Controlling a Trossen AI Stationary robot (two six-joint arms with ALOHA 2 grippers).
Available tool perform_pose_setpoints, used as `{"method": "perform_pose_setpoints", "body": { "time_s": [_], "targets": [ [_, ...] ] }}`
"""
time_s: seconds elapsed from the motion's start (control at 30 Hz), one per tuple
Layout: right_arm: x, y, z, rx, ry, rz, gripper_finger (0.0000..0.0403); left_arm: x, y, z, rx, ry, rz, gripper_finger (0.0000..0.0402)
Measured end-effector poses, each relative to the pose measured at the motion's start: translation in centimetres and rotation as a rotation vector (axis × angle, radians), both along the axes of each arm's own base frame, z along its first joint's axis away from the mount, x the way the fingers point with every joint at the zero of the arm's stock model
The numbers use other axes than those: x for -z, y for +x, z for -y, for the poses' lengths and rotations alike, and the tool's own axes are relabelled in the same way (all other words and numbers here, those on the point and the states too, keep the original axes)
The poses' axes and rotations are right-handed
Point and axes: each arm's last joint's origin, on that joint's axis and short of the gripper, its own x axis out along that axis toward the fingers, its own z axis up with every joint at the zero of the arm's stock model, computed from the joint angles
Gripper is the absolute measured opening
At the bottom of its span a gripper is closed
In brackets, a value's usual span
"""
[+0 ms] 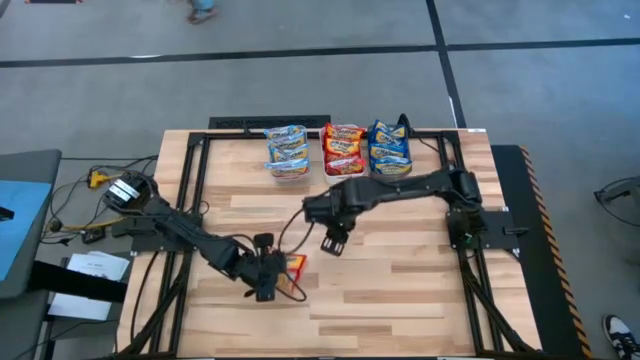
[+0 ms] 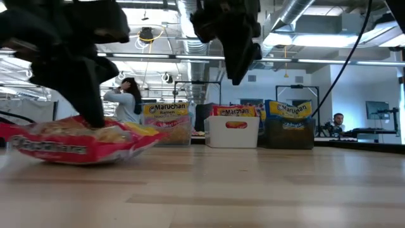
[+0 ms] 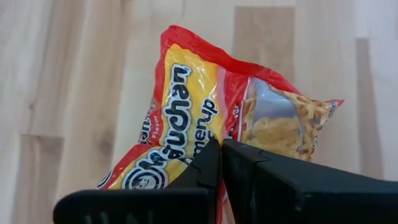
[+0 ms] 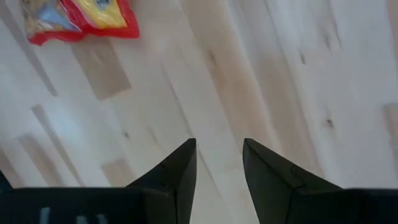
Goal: Sort Maruchan noodles
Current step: Put the red noodle pack into the white bin
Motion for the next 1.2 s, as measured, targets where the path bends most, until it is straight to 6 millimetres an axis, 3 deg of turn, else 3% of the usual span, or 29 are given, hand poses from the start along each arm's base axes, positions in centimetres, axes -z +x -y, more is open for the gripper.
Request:
{"method": "perform_pose_setpoints", "body": {
  "time_s": [0.33,0.9,1.2],
  "targets": [
    [0.2,-1.8,4.6,-0.084,0.000,-0.190,0.0154,-0.2,1.2,-2.3,-0.043,0.029,0.001,0.0000],
    [0.1,-3.1,5.6,-0.223,0.005,-0.279,0.0154,-0.3,2.4,-5.5,-0.094,0.075,-0.011,0.0000],
    [1.3,-8.6,7.1,-0.140,0.034,-0.135,0.0154,-0.3,2.5,-6.1,-0.108,0.077,-0.012,0.0000]
  ]
}}
